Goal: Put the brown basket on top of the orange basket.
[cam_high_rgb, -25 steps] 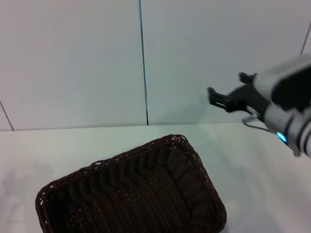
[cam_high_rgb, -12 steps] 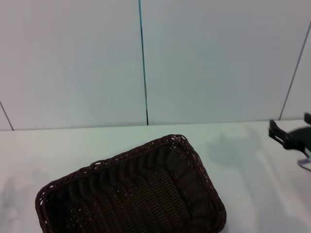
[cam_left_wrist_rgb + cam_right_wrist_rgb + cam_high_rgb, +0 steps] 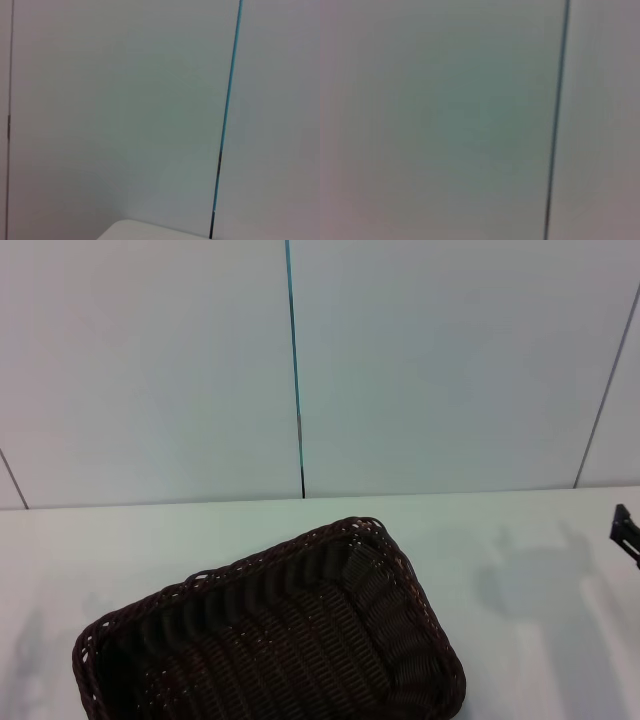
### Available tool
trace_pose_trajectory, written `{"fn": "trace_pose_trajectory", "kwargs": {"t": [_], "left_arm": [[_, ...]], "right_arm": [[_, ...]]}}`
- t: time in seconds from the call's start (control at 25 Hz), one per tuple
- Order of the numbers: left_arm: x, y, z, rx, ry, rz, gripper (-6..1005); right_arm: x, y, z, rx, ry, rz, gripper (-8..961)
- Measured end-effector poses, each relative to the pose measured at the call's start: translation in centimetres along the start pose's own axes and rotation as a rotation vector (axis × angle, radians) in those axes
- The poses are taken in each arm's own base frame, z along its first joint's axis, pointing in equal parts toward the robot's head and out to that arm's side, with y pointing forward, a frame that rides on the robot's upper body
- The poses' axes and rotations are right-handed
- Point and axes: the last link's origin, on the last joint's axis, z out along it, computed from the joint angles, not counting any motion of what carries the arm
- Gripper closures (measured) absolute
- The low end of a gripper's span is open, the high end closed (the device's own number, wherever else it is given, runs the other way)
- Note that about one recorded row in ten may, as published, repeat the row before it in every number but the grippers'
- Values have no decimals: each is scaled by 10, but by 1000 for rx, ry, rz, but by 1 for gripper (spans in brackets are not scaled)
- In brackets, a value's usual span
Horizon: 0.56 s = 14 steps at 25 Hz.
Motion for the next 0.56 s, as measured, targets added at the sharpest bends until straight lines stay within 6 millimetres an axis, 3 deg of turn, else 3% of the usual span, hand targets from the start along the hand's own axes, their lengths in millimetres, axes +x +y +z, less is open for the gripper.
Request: {"fn": "trace_pose_trajectory", "kwargs": {"t": [0.56], "left_arm": [[-3, -1, 1, 4, 9, 5, 324]], "right_arm": [[5, 10, 1, -40, 82, -43, 24]]}}
